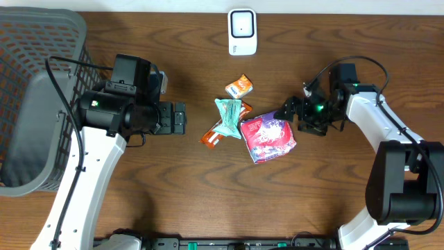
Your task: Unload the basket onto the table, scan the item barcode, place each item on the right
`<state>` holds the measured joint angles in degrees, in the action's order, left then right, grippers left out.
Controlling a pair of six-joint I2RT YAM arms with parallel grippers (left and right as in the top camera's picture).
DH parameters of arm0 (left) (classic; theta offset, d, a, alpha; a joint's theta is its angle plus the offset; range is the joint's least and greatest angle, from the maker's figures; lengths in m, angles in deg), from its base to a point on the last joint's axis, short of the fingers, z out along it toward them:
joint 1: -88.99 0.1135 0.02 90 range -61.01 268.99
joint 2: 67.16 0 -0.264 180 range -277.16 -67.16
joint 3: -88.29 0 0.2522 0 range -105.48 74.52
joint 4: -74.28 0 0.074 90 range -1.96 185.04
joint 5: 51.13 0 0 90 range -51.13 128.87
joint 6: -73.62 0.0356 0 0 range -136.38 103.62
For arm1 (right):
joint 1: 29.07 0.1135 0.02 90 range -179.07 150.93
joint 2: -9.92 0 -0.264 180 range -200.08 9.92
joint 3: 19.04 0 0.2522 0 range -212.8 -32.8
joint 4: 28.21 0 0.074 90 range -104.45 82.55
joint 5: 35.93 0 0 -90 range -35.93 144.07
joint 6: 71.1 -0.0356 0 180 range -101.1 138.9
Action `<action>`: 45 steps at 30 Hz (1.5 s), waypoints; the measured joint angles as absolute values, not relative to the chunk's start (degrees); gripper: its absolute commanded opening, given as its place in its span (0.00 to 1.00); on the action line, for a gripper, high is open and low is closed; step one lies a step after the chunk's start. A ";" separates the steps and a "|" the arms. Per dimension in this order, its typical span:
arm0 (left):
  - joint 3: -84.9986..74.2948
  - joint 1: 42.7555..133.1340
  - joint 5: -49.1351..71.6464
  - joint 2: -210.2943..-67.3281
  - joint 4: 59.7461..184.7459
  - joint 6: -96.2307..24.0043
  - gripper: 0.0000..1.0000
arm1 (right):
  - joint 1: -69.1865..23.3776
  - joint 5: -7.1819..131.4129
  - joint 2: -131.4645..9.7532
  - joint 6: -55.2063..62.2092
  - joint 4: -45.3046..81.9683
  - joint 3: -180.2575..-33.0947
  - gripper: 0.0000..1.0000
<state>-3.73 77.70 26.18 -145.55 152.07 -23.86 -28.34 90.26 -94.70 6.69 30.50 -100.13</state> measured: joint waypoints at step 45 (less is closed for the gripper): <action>-3.73 77.70 26.16 -145.55 152.11 -23.84 0.98 | -24.18 91.26 -92.34 -20.61 -0.91 -103.19 0.02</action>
<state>-3.73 77.70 26.16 -145.55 152.11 -23.84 -24.18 91.26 -92.34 -20.61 -0.91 -103.19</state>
